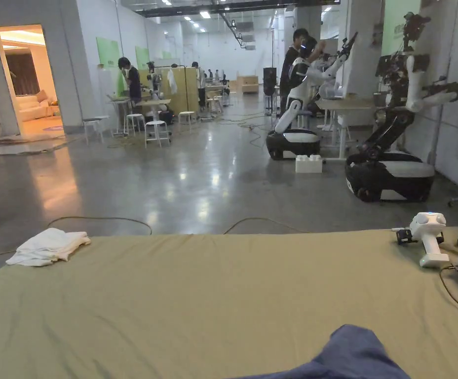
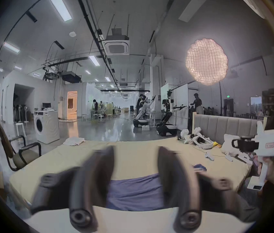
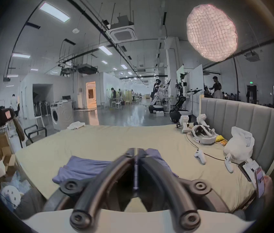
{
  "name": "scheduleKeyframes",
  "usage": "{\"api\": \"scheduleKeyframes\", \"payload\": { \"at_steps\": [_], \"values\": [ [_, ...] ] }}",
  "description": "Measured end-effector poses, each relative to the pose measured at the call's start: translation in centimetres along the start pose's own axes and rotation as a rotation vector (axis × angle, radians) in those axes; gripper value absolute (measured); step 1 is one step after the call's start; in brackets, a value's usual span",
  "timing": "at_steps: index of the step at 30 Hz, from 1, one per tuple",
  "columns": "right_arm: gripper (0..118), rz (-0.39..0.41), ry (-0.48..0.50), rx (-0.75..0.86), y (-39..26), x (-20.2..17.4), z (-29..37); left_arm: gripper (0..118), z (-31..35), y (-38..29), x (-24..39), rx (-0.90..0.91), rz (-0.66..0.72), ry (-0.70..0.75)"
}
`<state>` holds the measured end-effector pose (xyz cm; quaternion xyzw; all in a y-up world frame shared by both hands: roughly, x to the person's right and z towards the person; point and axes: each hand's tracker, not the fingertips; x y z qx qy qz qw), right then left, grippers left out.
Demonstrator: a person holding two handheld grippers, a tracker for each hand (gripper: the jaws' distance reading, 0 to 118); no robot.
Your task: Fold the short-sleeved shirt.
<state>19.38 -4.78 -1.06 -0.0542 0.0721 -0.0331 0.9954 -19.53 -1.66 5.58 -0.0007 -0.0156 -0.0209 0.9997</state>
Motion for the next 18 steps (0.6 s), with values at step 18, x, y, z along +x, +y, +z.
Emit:
{"api": "scheduleKeyframes", "payload": {
  "at_steps": [18],
  "values": [
    [0, 0.002, 0.044, -0.035, 0.3, 0.2, -0.1, 0, -3.3, -2.8, -3.3, -0.195, 0.179, 0.020]
  ]
}}
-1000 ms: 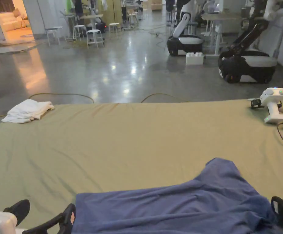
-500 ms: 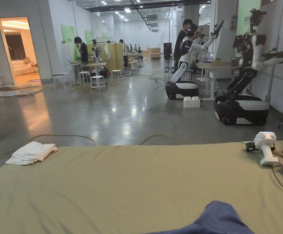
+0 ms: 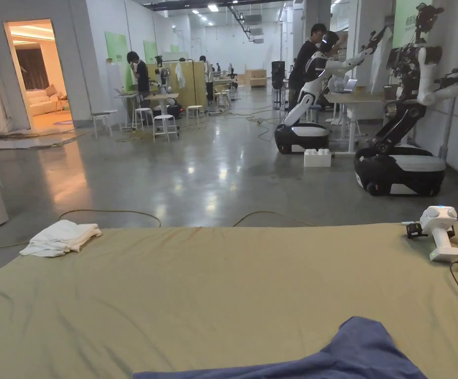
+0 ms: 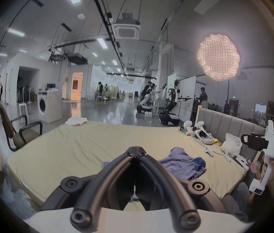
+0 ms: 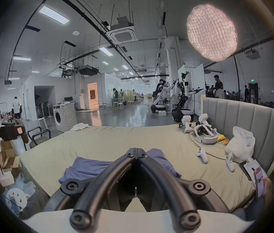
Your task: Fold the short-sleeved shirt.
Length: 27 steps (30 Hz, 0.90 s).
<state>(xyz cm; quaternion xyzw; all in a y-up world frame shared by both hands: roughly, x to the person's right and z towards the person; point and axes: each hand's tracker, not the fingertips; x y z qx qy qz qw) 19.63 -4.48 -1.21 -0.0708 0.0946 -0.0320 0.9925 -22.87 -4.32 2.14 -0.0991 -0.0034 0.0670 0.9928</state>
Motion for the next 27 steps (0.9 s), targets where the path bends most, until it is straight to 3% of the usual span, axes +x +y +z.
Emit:
{"api": "scheduleKeyframes", "payload": {
  "at_steps": [2, 3, 4, 5, 6, 7, 10, 19, 23, 25, 27],
  "values": [
    [0, -0.005, 0.013, -0.018, -0.3, -0.2, -0.2, 6, -1.8, -1.3, -1.4, -0.054, 0.060, -0.023],
    [0, -0.009, 0.023, -0.029, -0.5, -0.2, -0.3, 19, -3.3, -2.2, -2.6, -0.119, 0.135, -0.063],
    [0, -0.010, 0.026, -0.035, -0.6, -0.2, -0.4, 40, -4.7, -3.1, -3.7, -0.180, 0.228, -0.083],
    [0, -0.008, 0.030, -0.043, -0.8, -0.2, -0.6, 73, -6.1, -4.3, -4.6, -0.241, 0.315, -0.085],
    [0, -0.001, 0.034, -0.060, -1.0, -0.3, -0.6, 87, -7.9, -5.9, -5.7, -0.305, 0.368, -0.083],
    [0, 0.008, 0.033, -0.071, -1.2, -0.4, -0.6, 90, -9.2, -7.5, -6.4, -0.331, 0.385, -0.048],
    [0, 0.027, 0.031, -0.101, -1.7, -0.2, -0.7, 90, -12.6, -11.5, -7.8, -0.445, 0.378, 0.068],
    [0, 0.002, -0.012, -0.215, -3.4, 1.3, -1.9, 83, -22.4, -19.3, -10.8, -0.648, 0.430, 0.139],
    [0, -0.035, -0.064, -0.267, -4.2, 2.8, -3.1, 76, -23.3, -18.6, -8.1, -0.709, 0.144, 0.172],
    [0, -0.089, -0.089, -0.313, -5.0, 3.8, -4.7, 58, -23.3, -18.7, -7.8, -0.722, 0.044, 0.157],
    [4, -0.133, -0.082, -0.352, -6.0, 5.4, -7.1, 41, -23.3, -18.3, -8.2, -0.713, 0.078, 0.159]
  ]
}}
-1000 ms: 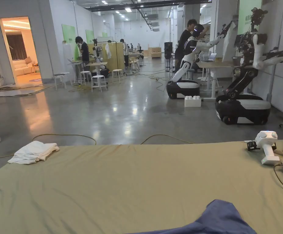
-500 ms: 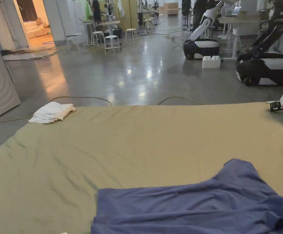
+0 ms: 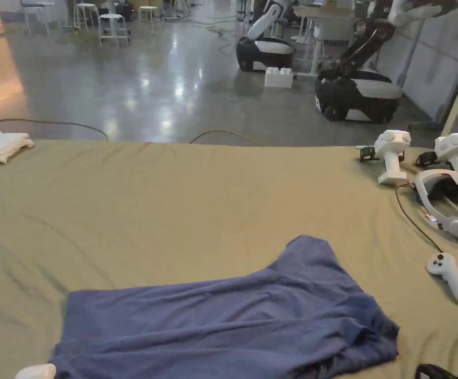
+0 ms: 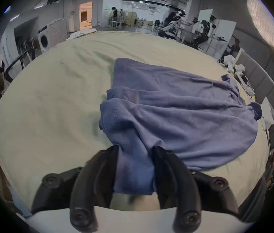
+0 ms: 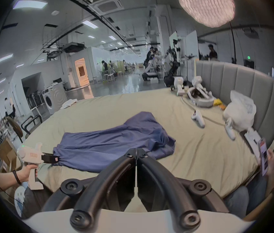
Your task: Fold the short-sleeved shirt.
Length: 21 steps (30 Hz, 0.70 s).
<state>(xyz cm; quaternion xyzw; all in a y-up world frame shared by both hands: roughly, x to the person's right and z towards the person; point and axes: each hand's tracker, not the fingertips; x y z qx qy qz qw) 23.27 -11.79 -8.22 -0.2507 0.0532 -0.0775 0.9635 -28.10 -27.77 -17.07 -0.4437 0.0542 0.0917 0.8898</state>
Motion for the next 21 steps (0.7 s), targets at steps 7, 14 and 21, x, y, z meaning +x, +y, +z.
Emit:
{"api": "scheduleKeyframes", "payload": {
  "at_steps": [7, 14, 21],
  "values": [
    [73, -0.119, -0.082, -0.211, -0.9, 7.5, -16.1, 31, -0.7, 0.5, -0.7, -0.038, 0.044, -0.025],
    [43, -0.042, -0.239, -0.450, -3.9, 9.7, -26.3, 31, -0.8, 1.0, -0.9, -0.056, 0.044, -0.021],
    [6, -0.055, -0.278, -0.393, -2.6, 8.6, -23.6, 14, 1.0, 1.4, -1.7, -0.029, 0.084, -0.089]
  ]
}}
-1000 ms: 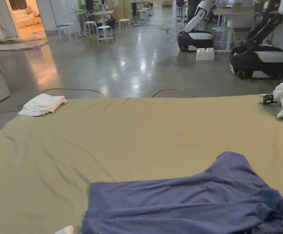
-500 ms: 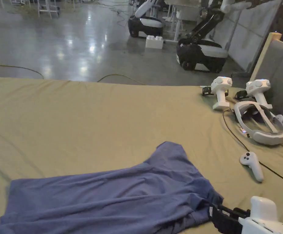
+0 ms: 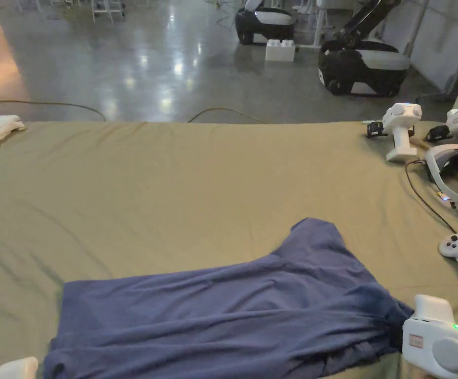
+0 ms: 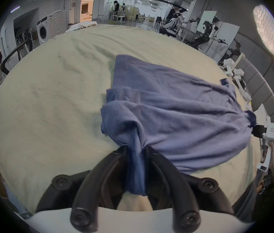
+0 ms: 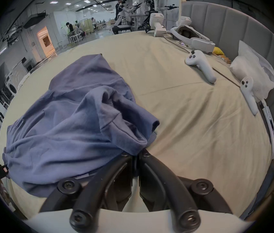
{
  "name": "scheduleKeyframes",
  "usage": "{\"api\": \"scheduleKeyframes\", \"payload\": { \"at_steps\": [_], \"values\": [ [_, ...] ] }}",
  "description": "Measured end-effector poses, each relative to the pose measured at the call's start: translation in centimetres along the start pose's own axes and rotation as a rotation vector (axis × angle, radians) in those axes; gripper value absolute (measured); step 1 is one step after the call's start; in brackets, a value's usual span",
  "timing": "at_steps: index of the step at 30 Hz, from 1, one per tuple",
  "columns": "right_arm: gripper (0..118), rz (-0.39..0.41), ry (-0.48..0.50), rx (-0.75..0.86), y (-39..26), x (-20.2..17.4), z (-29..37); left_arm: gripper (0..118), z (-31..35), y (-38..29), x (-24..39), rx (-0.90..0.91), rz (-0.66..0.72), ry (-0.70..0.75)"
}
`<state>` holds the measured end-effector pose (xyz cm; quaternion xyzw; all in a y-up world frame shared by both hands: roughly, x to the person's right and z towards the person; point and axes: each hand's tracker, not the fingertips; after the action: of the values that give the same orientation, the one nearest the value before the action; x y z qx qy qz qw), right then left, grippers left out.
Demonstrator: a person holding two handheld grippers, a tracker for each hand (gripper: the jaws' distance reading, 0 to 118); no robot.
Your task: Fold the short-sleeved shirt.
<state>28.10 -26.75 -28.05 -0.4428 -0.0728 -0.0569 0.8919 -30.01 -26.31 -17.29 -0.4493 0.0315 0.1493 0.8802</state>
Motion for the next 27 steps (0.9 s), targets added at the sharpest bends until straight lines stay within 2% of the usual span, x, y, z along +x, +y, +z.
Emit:
{"api": "scheduleKeyframes", "payload": {
  "at_steps": [3, 7, 8, 11, 14, 16, 17, 18, 20, 21, 23, 27],
  "values": [
    [6, 0.018, -0.033, 0.018, -0.9, 0.1, 3.2, 13, 2.8, 0.5, -0.4, 0.053, 0.055, -0.052],
    [6, -0.076, -0.031, 0.053, -4.1, 1.2, 8.3, 13, 5.8, 0.4, -0.8, 0.040, -0.003, -0.080],
    [6, -0.072, -0.031, 0.050, -5.4, 1.6, 9.7, 13, 6.6, -0.1, -1.1, 0.033, -0.009, -0.087],
    [6, -0.130, -0.022, 0.040, -9.0, 2.6, 13.5, 13, 8.1, -1.7, -2.1, 0.015, -0.065, -0.064],
    [6, -0.125, 0.017, 0.003, -12.2, 2.9, 15.0, 13, 8.2, -3.4, -2.9, -0.009, -0.074, -0.055],
    [6, -0.091, 0.028, -0.010, -13.8, 2.8, 14.8, 13, 7.9, -4.5, -3.5, -0.014, -0.075, -0.071],
    [8, -0.083, 0.027, -0.016, -14.1, 2.9, 14.6, 20, 7.7, -5.0, -3.7, 0.016, -0.059, -0.096],
    [18, -0.096, 0.030, -0.030, -14.1, 3.1, 14.6, 40, 7.8, -5.2, -3.8, 0.018, -0.043, -0.084],
    [61, -0.152, 0.042, 0.013, -13.9, 3.6, 15.6, 102, 8.8, -5.4, -4.2, 0.061, -0.017, -0.081],
    [66, -0.176, 0.060, 0.054, -13.5, 4.0, 16.5, 106, 9.7, -5.3, -4.4, 0.113, -0.016, -0.089],
    [65, -0.179, 0.095, 0.151, -12.6, 4.3, 18.8, 106, 12.6, -4.7, -3.9, 0.224, -0.047, -0.068],
    [66, -0.089, 0.185, 0.387, -10.5, 3.1, 24.8, 106, 20.4, -3.4, -0.9, 0.545, -0.153, -0.061]
  ]
}}
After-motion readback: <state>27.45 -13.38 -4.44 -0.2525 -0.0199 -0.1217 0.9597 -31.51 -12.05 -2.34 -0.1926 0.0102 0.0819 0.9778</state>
